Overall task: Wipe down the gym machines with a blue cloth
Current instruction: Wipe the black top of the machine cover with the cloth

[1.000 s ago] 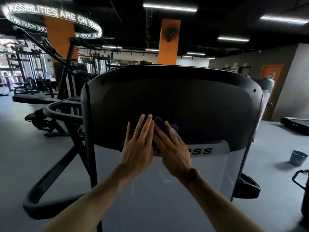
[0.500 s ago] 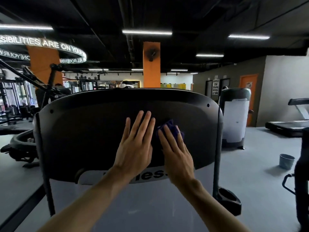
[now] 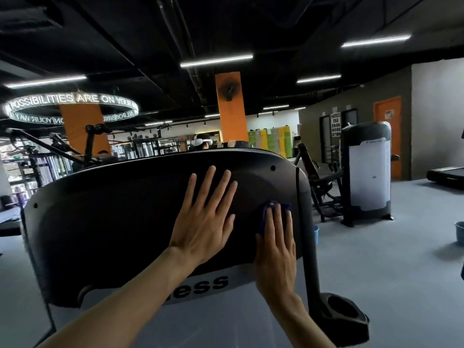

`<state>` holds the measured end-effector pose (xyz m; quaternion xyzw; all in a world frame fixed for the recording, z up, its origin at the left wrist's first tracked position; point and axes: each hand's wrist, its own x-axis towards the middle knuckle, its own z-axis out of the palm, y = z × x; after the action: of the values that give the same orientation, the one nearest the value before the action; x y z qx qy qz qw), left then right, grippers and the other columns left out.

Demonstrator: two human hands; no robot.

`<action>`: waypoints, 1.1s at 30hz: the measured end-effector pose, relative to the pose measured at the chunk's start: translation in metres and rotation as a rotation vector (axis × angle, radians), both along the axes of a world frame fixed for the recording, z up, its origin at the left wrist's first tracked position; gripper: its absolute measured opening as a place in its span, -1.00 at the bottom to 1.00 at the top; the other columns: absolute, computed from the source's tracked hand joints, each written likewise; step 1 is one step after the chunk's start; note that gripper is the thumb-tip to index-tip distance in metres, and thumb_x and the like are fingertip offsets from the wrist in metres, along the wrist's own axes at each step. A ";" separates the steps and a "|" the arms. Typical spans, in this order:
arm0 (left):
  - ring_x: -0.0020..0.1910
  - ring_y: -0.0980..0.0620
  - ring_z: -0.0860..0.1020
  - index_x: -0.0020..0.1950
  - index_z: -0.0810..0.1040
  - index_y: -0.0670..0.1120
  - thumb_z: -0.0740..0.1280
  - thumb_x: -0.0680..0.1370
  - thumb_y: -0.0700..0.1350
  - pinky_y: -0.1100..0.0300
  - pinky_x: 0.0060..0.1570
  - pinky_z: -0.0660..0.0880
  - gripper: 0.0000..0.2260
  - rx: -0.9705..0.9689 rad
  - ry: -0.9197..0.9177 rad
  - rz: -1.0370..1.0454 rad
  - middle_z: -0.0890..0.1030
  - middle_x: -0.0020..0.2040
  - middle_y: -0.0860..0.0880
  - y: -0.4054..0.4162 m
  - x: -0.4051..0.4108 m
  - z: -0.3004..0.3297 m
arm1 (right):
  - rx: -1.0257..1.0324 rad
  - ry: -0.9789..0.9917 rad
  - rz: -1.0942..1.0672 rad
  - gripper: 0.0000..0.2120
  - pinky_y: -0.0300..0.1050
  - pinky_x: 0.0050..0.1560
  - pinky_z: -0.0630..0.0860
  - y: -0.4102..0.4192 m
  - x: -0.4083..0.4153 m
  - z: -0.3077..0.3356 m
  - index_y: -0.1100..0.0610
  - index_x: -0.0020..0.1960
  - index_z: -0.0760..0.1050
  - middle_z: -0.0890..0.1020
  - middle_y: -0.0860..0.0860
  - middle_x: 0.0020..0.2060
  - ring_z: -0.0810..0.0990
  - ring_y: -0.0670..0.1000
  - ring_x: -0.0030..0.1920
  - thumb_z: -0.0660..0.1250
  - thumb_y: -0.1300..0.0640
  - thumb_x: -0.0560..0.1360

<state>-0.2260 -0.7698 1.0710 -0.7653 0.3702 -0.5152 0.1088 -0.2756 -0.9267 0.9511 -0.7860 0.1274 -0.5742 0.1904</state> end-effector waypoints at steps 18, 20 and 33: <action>0.65 -0.38 -0.11 0.71 0.01 -0.15 0.00 0.72 0.25 -0.46 0.54 -0.03 -0.31 0.001 -0.131 0.102 -0.10 0.71 -0.19 -0.038 0.010 0.001 | 0.099 -0.135 0.185 -0.46 0.15 0.62 0.10 -0.040 0.010 0.007 0.20 0.64 0.14 0.13 0.08 0.65 -0.01 0.12 0.66 -0.03 -0.04 0.74; 0.65 -0.38 -0.12 0.71 0.00 -0.15 -0.01 0.71 0.26 -0.46 0.54 -0.03 -0.31 -0.003 -0.125 0.110 -0.10 0.71 -0.20 -0.038 0.010 0.001 | 0.136 -0.119 0.199 -0.46 0.12 0.63 0.06 -0.058 0.014 0.045 0.16 0.65 0.14 0.14 0.05 0.65 -0.03 0.06 0.66 -0.04 -0.05 0.73; 0.65 -0.36 -0.18 0.71 -0.08 -0.13 -0.05 0.71 0.29 -0.41 0.55 -0.09 -0.29 0.019 -0.055 0.146 -0.15 0.71 -0.17 -0.040 0.001 0.005 | 0.017 -0.120 0.299 -0.42 0.30 0.52 0.28 -0.040 -0.005 -0.034 0.20 0.59 0.27 0.24 0.05 0.62 0.09 0.12 0.65 0.31 0.32 0.60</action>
<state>-0.2249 -0.8097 1.0763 -0.7748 0.3152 -0.5231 0.1633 -0.2804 -0.9662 0.9169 -0.7590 0.0023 -0.5842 0.2875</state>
